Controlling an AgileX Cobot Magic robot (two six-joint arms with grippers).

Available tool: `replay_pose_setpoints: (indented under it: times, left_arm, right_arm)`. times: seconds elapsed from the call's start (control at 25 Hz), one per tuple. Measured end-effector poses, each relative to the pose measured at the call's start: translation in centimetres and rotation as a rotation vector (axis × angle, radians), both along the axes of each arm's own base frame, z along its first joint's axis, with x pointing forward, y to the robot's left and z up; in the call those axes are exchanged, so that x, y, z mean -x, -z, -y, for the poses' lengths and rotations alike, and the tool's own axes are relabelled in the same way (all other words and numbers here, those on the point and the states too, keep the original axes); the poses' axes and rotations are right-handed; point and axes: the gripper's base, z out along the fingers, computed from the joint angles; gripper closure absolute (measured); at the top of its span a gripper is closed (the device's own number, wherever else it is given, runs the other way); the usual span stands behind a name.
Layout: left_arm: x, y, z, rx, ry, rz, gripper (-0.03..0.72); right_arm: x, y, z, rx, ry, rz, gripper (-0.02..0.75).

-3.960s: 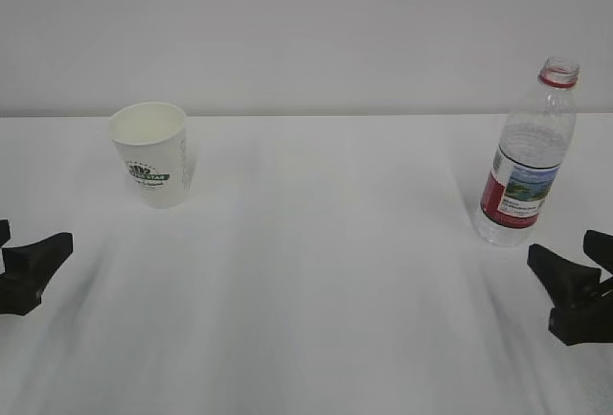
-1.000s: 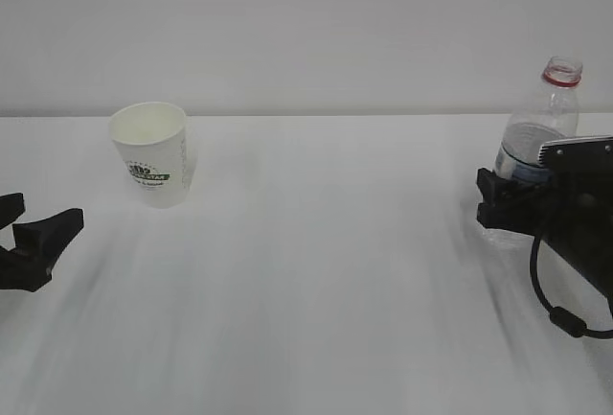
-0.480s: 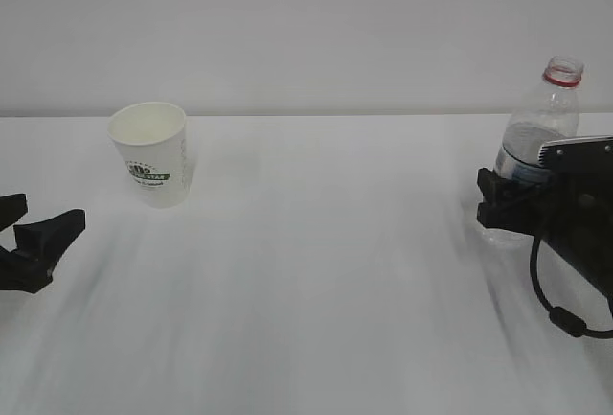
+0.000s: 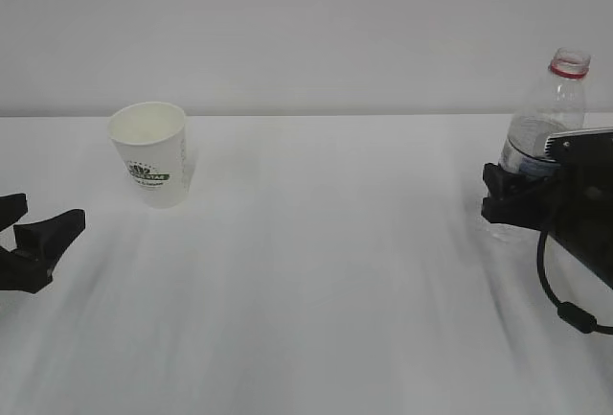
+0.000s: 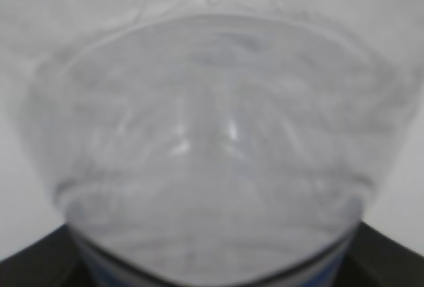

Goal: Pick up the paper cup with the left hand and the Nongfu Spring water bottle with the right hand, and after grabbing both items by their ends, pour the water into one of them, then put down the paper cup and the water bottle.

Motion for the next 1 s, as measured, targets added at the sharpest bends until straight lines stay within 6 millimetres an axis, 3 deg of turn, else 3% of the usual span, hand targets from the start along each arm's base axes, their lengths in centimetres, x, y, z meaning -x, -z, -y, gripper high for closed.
replay_pose_setpoints:
  times: [0.36, 0.6, 1.0]
  left_arm:
    - [0.0, 0.0, 0.0, -0.001, 0.004, 0.0, 0.11]
    - [-0.1, 0.7, 0.1, -0.001, 0.017, -0.029, 0.053]
    - [-3.3, 2.0, 0.4, -0.008, 0.058, -0.028, 0.033]
  right_arm:
    - [0.1, -2.6, -0.8, 0.018, -0.09, 0.07, 0.249]
    - [0.2, -4.7, -0.8, 0.02, -0.093, 0.122, 0.251]
    - [0.4, -5.1, -1.0, 0.036, -0.121, 0.102, 0.251]
